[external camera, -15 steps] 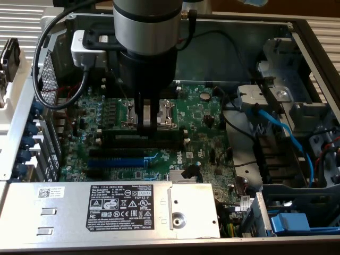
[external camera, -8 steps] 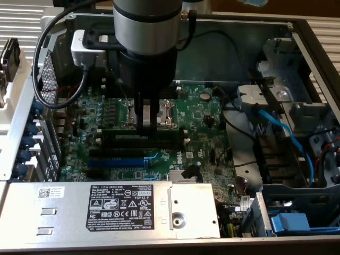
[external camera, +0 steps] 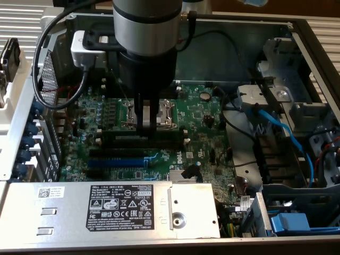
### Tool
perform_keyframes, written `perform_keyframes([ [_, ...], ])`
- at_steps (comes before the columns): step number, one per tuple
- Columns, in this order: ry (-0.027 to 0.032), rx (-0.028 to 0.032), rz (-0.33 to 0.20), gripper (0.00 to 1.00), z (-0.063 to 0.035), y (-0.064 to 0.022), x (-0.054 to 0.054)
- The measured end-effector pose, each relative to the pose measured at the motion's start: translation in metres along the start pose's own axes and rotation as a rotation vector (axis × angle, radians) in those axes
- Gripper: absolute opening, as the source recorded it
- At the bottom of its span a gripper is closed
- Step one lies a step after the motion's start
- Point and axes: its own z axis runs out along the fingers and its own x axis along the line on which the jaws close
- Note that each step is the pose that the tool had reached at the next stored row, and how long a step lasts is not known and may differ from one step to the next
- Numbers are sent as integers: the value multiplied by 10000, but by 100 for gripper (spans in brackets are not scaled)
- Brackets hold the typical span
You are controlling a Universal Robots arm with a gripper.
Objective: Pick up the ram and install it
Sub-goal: 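Insert the ram into the slot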
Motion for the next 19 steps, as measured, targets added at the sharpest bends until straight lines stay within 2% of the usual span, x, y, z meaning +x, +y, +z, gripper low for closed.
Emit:
perform_keyframes([
  [19, -1, 1, -3, 12, 2, 10, -16],
])
